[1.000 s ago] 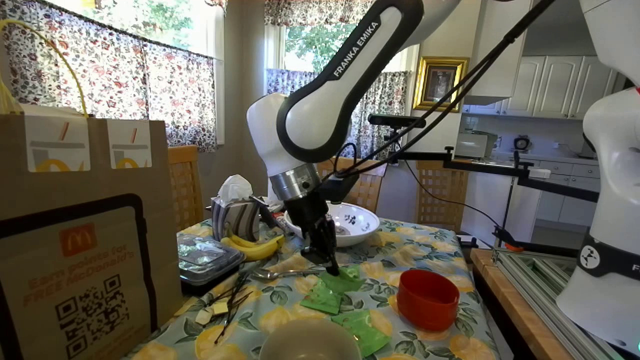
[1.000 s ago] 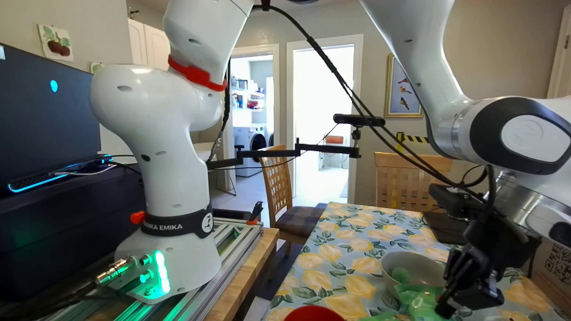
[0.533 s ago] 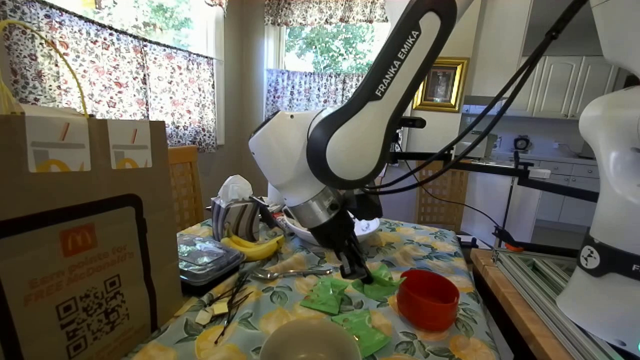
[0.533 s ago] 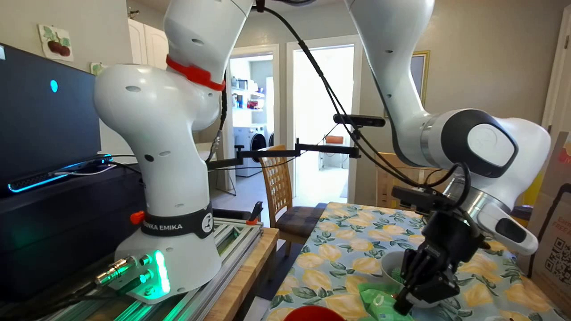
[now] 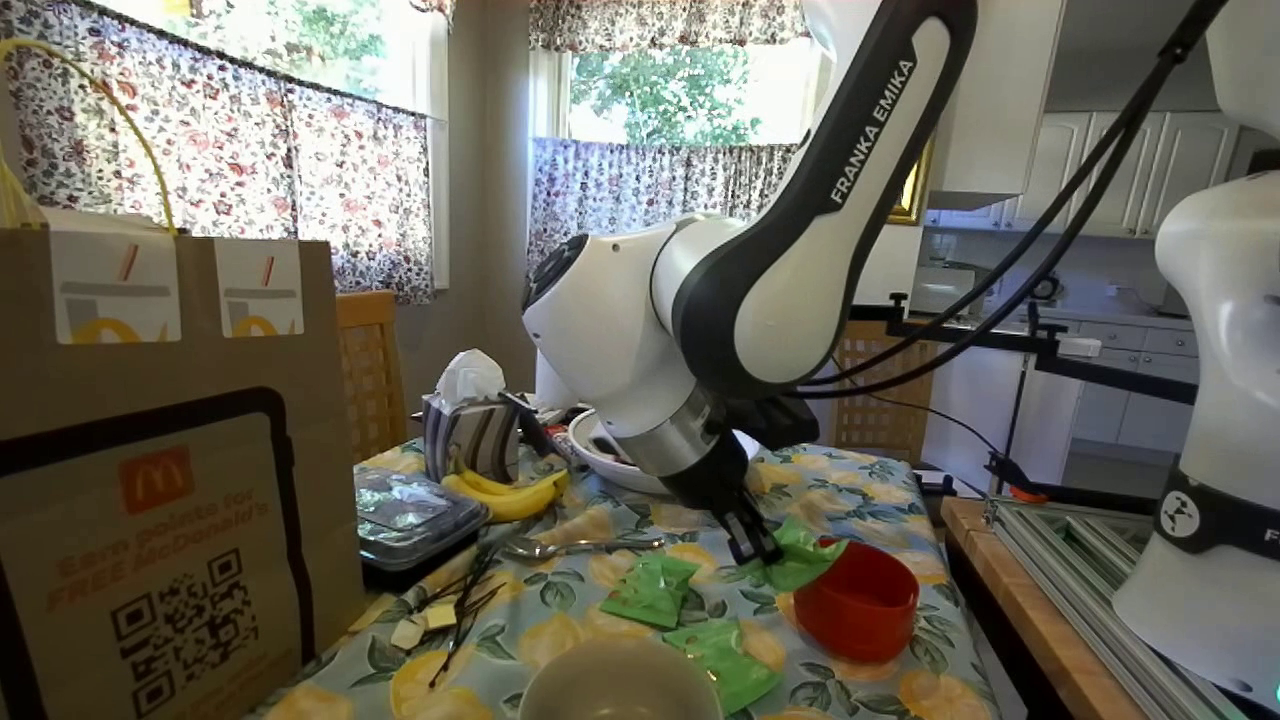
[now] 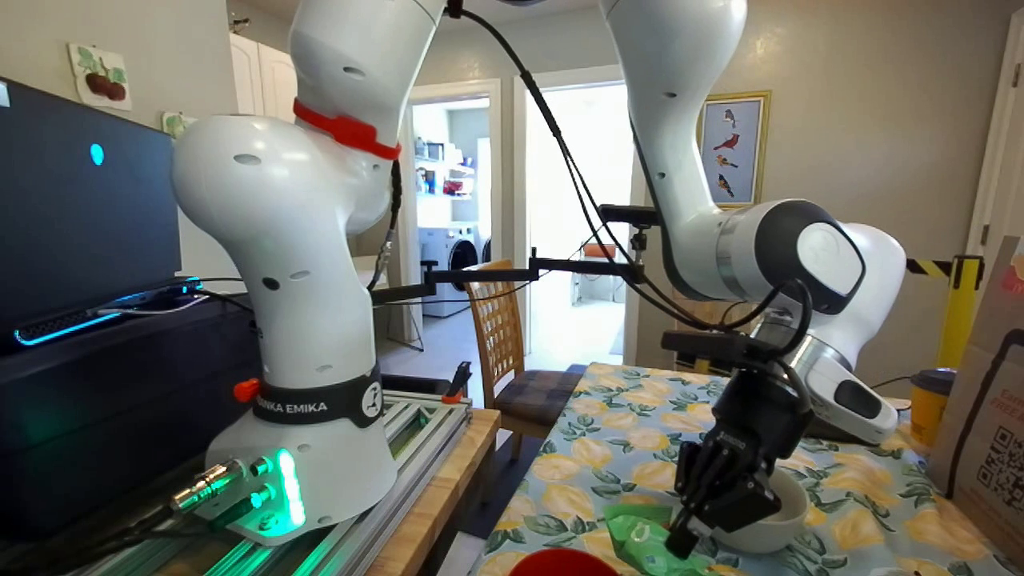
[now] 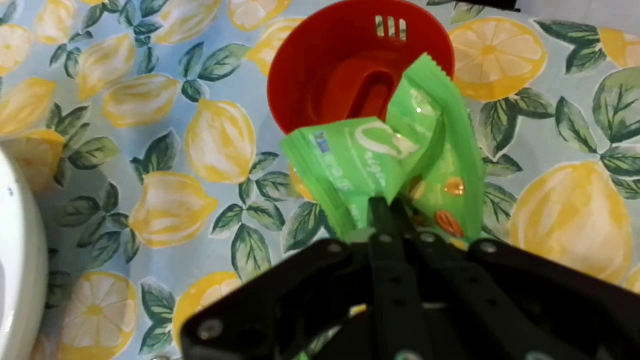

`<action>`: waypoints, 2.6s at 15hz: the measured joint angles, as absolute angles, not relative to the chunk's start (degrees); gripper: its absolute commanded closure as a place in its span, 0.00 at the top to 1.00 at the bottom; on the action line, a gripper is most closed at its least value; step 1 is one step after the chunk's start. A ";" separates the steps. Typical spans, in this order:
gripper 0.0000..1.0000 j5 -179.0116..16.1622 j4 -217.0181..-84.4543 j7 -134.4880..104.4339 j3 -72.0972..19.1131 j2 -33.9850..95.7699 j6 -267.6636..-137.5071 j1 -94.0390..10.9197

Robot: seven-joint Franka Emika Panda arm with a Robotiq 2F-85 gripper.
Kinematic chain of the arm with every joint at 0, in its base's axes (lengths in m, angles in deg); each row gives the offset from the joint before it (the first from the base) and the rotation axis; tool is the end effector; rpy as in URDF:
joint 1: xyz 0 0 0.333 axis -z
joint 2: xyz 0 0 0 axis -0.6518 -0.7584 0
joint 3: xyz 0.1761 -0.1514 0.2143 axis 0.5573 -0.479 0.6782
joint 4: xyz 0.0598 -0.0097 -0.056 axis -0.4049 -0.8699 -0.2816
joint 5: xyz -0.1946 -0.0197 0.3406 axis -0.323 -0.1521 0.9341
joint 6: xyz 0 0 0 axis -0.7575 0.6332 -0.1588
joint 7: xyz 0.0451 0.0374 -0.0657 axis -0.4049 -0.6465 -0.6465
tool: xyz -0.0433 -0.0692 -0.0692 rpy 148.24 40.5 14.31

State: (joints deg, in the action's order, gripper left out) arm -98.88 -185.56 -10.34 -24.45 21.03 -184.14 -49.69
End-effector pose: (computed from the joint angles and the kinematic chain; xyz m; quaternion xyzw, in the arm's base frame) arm 0.4658 0.0364 0.1361 0.9332 0.1062 -0.2943 0.1766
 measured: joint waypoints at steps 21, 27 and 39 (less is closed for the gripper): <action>0.00 -110.64 -195.40 -0.76 -25.17 24.19 -187.42 -50.36; 0.40 -111.60 -197.36 1.69 -24.51 25.06 -187.54 -50.54; 1.00 -116.04 -197.79 8.37 -29.82 29.98 -208.29 -47.17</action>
State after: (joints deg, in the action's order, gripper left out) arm -116.04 -197.79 8.37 -29.82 29.98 -208.29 -47.17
